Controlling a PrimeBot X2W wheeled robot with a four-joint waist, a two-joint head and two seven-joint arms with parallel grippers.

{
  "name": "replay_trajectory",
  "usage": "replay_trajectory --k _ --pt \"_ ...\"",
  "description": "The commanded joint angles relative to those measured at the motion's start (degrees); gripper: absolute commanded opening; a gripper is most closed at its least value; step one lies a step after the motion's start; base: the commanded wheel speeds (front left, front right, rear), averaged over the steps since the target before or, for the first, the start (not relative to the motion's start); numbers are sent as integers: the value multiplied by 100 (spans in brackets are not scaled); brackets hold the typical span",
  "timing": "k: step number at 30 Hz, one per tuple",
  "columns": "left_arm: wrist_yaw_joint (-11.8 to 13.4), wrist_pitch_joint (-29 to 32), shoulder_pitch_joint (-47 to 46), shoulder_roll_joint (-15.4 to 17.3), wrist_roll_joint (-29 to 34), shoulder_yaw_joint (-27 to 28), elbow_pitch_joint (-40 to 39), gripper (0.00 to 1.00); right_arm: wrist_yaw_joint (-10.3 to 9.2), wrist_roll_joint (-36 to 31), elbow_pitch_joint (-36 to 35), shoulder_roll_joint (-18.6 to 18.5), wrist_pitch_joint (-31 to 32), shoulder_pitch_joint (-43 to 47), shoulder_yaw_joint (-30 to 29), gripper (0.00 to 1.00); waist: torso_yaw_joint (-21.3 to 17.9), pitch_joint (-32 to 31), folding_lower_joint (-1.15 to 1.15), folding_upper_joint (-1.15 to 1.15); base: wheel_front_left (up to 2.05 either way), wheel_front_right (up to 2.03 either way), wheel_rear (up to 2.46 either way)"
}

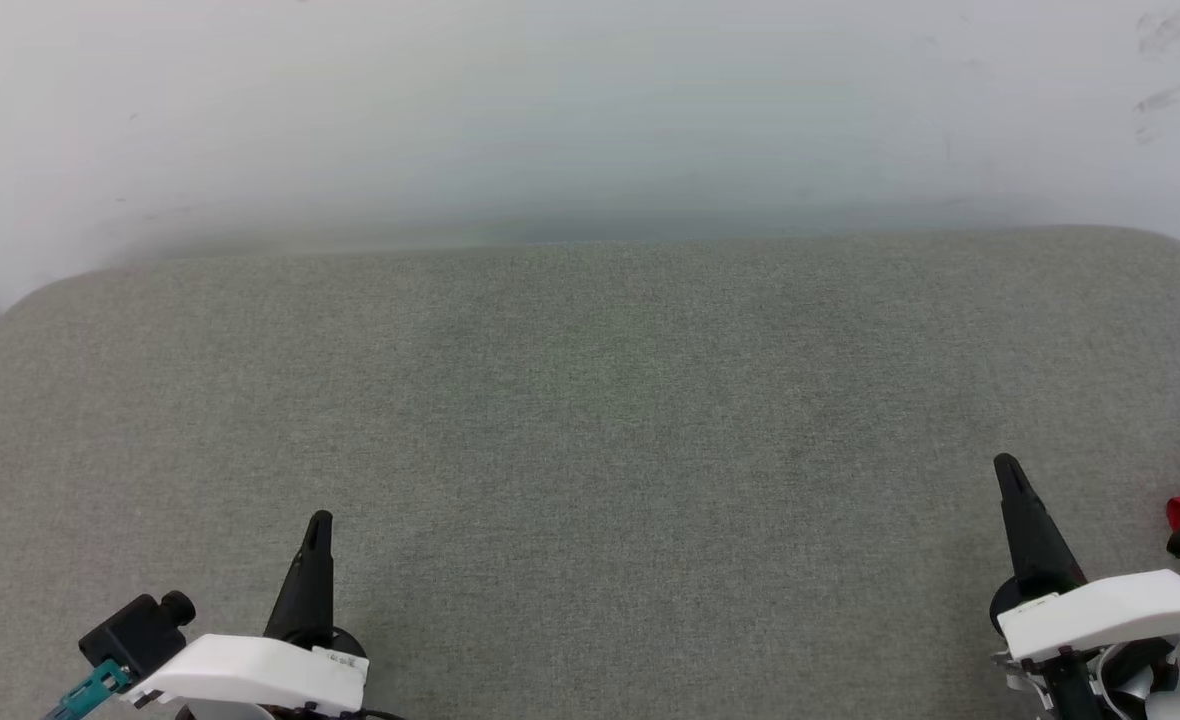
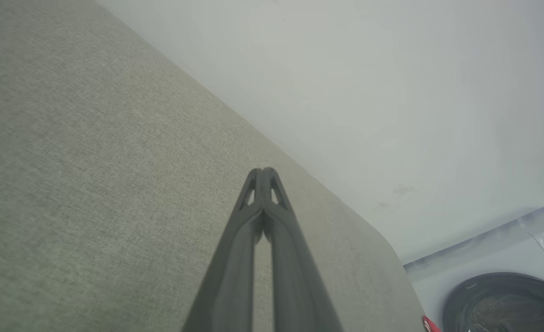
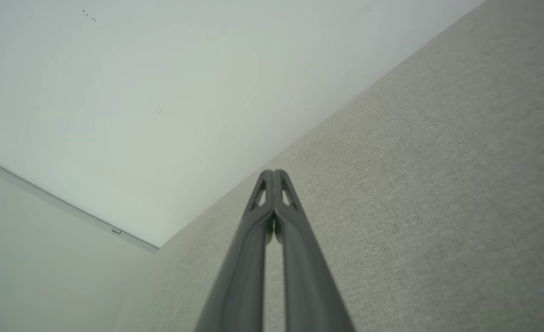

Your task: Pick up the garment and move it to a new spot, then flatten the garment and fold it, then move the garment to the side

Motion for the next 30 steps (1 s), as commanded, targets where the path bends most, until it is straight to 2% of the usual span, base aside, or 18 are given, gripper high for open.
replay_trajectory --k 1,30 --pt "-23 21 -164 48 -128 34 -43 0 0 130 -46 8 21 -134 -26 0 0 -1 0 0 0 0 0" --pt "-46 507 -392 51 -2063 206 212 0 -1 2024 200 60 319 -222 -152 0 11 -24 0 0 0 0 0"
